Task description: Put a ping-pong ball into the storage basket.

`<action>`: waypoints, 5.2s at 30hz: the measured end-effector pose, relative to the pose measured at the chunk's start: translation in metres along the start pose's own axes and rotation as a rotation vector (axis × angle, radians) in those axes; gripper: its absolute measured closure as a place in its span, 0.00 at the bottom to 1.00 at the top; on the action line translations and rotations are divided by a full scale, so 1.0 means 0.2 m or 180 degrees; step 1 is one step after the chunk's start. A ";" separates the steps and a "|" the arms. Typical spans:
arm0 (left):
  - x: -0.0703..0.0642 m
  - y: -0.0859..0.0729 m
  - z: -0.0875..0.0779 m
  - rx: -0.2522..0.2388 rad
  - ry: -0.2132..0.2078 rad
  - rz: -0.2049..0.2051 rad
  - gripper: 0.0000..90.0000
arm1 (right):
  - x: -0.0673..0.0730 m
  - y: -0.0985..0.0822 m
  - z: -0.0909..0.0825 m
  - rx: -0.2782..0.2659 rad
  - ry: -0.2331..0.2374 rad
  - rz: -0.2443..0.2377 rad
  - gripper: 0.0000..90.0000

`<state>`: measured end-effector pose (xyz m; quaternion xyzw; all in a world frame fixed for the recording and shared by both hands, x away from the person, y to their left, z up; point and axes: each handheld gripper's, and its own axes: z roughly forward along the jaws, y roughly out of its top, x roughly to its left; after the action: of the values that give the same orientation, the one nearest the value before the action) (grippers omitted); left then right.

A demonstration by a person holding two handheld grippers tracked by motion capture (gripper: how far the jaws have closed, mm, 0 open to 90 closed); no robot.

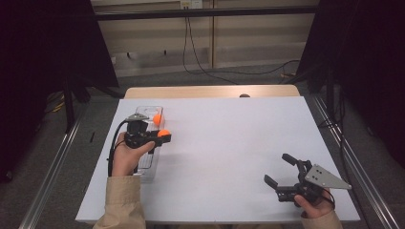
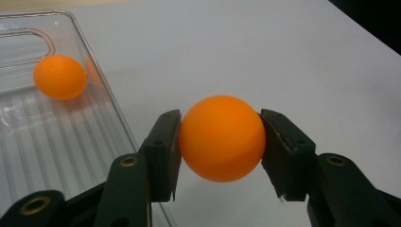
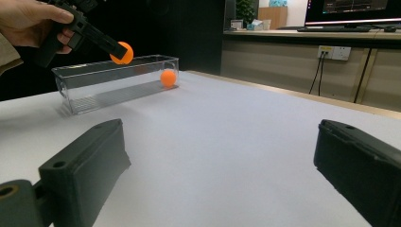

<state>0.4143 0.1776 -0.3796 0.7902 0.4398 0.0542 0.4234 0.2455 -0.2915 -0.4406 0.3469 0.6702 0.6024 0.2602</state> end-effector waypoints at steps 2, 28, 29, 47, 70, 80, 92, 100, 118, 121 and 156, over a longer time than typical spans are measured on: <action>0.00 0.00 0.00 0.0002 0.0015 0.0006 0.56 | 0.00 0.00 0.00 0.0000 -0.0001 0.0001 0.03; 0.03 -0.01 -0.03 -0.0041 0.0066 -0.0030 0.56 | 0.00 0.00 0.00 0.0000 -0.0002 0.0000 0.03; 0.03 -0.01 -0.03 -0.0039 0.0068 -0.0025 0.56 | 0.00 0.00 0.00 0.0001 -0.0002 0.0000 0.03; 0.06 -0.02 -0.06 -0.0050 0.0117 -0.0053 0.56 | 0.00 0.00 0.00 0.0000 -0.0004 0.0001 0.03; 0.11 -0.05 -0.09 -0.0058 0.0224 -0.0096 0.56 | 0.00 0.00 0.00 0.0003 -0.0004 0.0001 0.03; 0.12 -0.07 -0.09 -0.0046 0.0266 -0.0112 0.56 | 0.00 0.00 0.00 0.0004 -0.0004 0.0001 0.03; 0.14 -0.08 -0.10 -0.0036 0.0324 -0.0108 0.56 | 0.00 0.00 0.00 0.0003 -0.0005 0.0002 0.03; 0.14 -0.09 -0.10 -0.0047 0.0370 -0.0123 0.56 | 0.00 0.00 0.00 0.0001 0.0001 0.0001 0.03; 0.16 -0.10 -0.11 0.0001 0.0459 -0.0114 0.56 | 0.00 0.00 0.00 0.0001 0.0000 0.0001 0.03; 0.17 -0.10 -0.11 0.0011 0.0479 -0.0112 0.55 | 0.00 0.00 0.00 -0.0001 0.0001 0.0002 0.03; 0.14 -0.10 -0.11 -0.0150 0.0527 -0.0106 0.25 | 0.00 0.00 0.00 -0.0005 -0.0009 0.0000 0.03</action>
<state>0.4089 0.2173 -0.3887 0.7654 0.4850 0.1227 0.4049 0.2461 -0.2913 -0.4406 0.3475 0.6693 0.6024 0.2614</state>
